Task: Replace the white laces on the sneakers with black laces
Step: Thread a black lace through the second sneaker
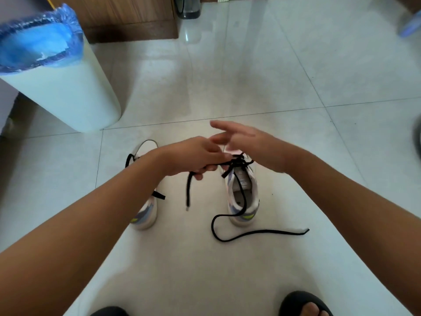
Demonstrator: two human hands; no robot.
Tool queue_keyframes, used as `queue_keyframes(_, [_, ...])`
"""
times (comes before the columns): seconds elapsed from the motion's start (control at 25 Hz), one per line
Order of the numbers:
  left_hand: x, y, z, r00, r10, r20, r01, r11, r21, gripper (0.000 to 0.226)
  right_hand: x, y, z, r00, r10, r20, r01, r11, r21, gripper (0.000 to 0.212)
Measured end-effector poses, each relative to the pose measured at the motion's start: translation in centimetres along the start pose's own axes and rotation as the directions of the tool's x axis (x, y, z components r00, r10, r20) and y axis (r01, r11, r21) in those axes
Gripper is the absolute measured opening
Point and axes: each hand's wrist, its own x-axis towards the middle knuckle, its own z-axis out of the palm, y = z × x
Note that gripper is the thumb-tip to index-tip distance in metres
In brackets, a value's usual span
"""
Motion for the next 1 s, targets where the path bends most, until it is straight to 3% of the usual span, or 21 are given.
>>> queue_keyframes(0.04, [0.2, 1.0, 0.5, 0.999, 0.036, 0.022, -0.036, 0.999, 0.005, 0.028, 0.2, -1.2, 0.0, 0.999, 0.039, 0.019, -0.041, 0.993, 0.109, 0.043])
queue_keyframes(0.08, [0.3, 1.9, 0.7, 0.997, 0.067, 0.030, -0.067, 0.998, 0.014, 0.029, 0.4, -1.5, -0.3, 0.994, 0.094, 0.053, -0.100, 0.987, 0.129, 0.047])
queue_keyframes(0.16, [0.6, 3.1, 0.8, 0.995, 0.100, 0.006, -0.100, 0.995, 0.026, 0.032, 0.2, -1.3, -1.0, 0.974, 0.172, 0.147, -0.185, 0.979, 0.084, 0.071])
queue_keyframes(0.2, [0.8, 3.4, 0.7, 0.995, 0.097, -0.012, -0.097, 0.995, 0.018, 0.031, -0.1, -0.9, -1.4, 0.974, 0.172, 0.145, -0.187, 0.978, 0.093, 0.073])
queue_keyframes(0.44, [1.3, 3.1, 0.2, 0.998, 0.060, -0.007, -0.060, 0.997, -0.044, 0.034, -4.3, 1.7, -7.3, 0.977, 0.160, -0.141, -0.161, 0.987, -0.002, 0.036])
queue_keyframes(0.64, [1.8, 2.8, -0.2, 0.992, 0.040, -0.116, -0.048, 0.997, -0.068, 0.031, -8.3, 4.9, -11.4, 0.927, 0.274, -0.257, -0.256, 0.961, 0.104, 0.030])
queue_keyframes(0.72, [2.4, 3.2, 0.5, 0.989, 0.054, -0.139, -0.062, 0.996, -0.058, 0.030, -9.4, 6.4, -12.5, 0.891, 0.347, -0.291, -0.369, 0.929, -0.021, 0.032])
queue_keyframes(0.8, [3.2, 3.8, 2.2, 0.988, 0.082, -0.130, -0.079, 0.997, 0.026, 0.030, -9.2, 7.0, -12.4, 0.850, 0.356, -0.387, -0.499, 0.780, -0.377, 0.034])
queue_keyframes(0.84, [3.6, 4.2, 3.3, 0.990, 0.098, -0.106, -0.090, 0.993, 0.079, 0.031, -8.4, 6.7, -11.5, 0.856, 0.277, -0.437, -0.484, 0.726, -0.488, 0.034])
queue_keyframes(0.88, [4.1, 4.6, 4.4, 0.991, 0.111, -0.069, -0.102, 0.987, 0.124, 0.031, -7.4, 6.1, -10.0, 0.883, 0.140, -0.448, -0.386, 0.760, -0.523, 0.035])
queue_keyframes(0.92, [4.5, 5.0, 5.5, 0.992, 0.120, -0.027, -0.114, 0.980, 0.163, 0.031, -6.3, 5.5, -8.3, 0.903, 0.078, -0.423, -0.257, 0.886, -0.385, 0.036])
queue_keyframes(0.96, [4.9, 5.3, 6.3, 0.992, 0.129, -0.003, -0.126, 0.973, 0.194, 0.032, -5.3, 4.9, -6.7, 0.931, 0.104, -0.350, -0.156, 0.980, -0.124, 0.040])
queue_keyframes(1.0, [5.3, 5.5, 6.6, 0.992, 0.128, -0.005, -0.123, 0.964, 0.237, 0.033, -4.5, 4.5, -5.5, 0.961, 0.162, -0.223, -0.138, 0.983, 0.122, 0.048])
